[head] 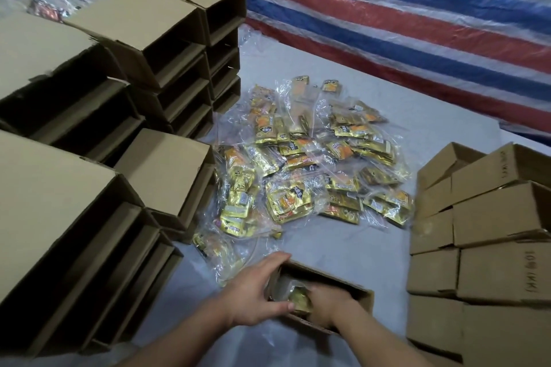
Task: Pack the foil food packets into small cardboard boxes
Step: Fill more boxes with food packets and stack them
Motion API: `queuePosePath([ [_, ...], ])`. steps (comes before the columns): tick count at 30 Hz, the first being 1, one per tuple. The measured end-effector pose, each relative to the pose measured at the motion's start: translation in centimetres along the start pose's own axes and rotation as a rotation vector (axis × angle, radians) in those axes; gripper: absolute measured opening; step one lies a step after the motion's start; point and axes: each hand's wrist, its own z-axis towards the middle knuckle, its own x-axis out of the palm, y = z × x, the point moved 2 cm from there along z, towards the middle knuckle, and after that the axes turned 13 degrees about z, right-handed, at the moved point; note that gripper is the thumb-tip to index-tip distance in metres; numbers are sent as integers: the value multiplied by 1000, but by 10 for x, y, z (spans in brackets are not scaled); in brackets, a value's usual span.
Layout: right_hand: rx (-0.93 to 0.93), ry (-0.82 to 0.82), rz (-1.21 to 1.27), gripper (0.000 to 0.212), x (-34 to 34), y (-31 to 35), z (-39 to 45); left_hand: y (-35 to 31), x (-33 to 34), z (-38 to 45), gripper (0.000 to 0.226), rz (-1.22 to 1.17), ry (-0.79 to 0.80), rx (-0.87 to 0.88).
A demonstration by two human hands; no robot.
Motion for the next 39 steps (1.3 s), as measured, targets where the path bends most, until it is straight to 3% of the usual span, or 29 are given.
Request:
queuePosePath([
  [4, 75, -9, 13, 73, 0, 14, -1, -2, -4, 2, 98, 40, 32, 26],
  [7, 103, 39, 236, 59, -6, 12, -17, 0, -10, 1, 96, 89, 56, 47],
  [11, 41, -25, 413, 68, -11, 9, -40, -2, -9, 0, 95, 131, 104, 49],
  [12, 25, -78, 402, 64, -12, 10, -44, -4, -8, 0, 95, 122, 104, 39],
  [15, -5, -176, 418, 23, -13, 19, -47, -6, -7, 3, 98, 101, 93, 14],
  [18, 28, -54, 482, 27, -8, 34, -36, -4, -5, 1, 98, 96, 97, 6],
  [22, 6, 151, 456, 48, -6, 44, -15, -5, -4, 1, 98, 102, 115, -11],
  [25, 47, 142, 435, 43, -9, 44, -8, -8, -8, 4, 102, 123, 118, -19],
  [32, 37, -162, 543, 37, -19, 27, -58, -17, -15, 5, 102, 159, 102, -26],
  [38, -110, -835, 543, 14, -52, -3, -105, -28, -27, 38, 69, 85, -85, -93],
  [39, -92, -885, 473, 23, -55, -9, -105, -29, -29, 48, 67, 89, -106, -111],
])
